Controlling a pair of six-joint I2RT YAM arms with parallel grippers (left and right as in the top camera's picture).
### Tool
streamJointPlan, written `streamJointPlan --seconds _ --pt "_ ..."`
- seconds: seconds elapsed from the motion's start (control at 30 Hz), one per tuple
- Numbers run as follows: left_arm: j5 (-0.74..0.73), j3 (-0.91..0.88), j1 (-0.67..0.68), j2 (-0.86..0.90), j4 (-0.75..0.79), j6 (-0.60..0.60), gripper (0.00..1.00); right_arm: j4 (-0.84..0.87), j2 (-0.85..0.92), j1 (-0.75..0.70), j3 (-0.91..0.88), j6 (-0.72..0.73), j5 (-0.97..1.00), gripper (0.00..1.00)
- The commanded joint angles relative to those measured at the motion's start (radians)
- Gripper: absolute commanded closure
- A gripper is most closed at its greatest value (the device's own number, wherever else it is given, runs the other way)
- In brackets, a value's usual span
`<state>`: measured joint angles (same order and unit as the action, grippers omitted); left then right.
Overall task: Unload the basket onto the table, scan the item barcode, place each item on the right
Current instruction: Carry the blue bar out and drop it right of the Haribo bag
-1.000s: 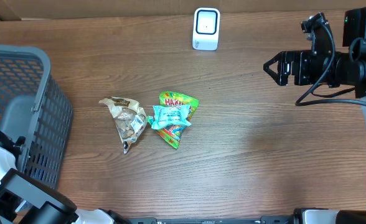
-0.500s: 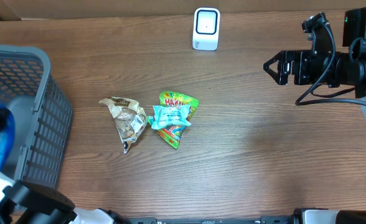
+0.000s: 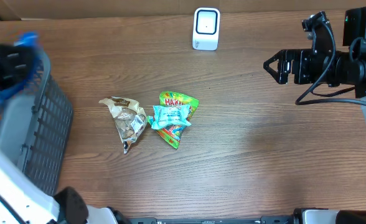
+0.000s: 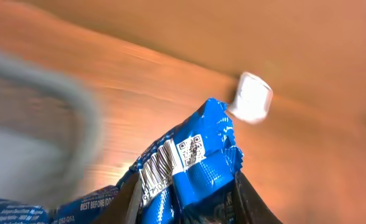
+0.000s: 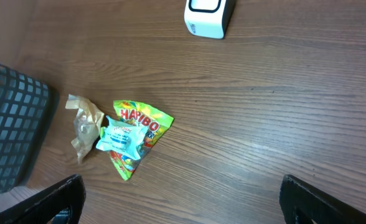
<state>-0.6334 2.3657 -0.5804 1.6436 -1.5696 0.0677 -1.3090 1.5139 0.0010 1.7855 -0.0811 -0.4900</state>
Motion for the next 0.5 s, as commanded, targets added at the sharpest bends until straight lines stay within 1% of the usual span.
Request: streamJointPlan --seconds 0.0,0.03,0.07,0.13,0.37,0.47 --pt "-0.018 0.000 0.216 -0.005 -0.020 0.060 0.96 0.006 -0.008 0.000 0.000 0.002 -0.005 0.00" --pt "0.005 -0.013 0.278 -0.001 -0.019 0.060 0.96 0.006 -0.008 0.000 0.000 0.002 -0.005 0.00" --pt "0.059 -0.046 0.388 0.014 -0.009 0.059 0.96 0.006 -0.008 0.000 0.000 0.002 -0.005 0.00" --pt "0.111 -0.095 0.502 0.039 0.015 0.039 0.96 0.007 -0.008 0.000 0.000 0.002 -0.005 0.00" --pt "0.140 -0.294 0.782 0.160 0.177 -0.063 0.96 0.006 -0.008 0.000 0.000 0.002 -0.004 0.00" --pt "0.216 -0.345 0.890 0.236 0.245 -0.108 0.96 0.006 -0.008 0.000 0.000 0.002 0.002 0.00"
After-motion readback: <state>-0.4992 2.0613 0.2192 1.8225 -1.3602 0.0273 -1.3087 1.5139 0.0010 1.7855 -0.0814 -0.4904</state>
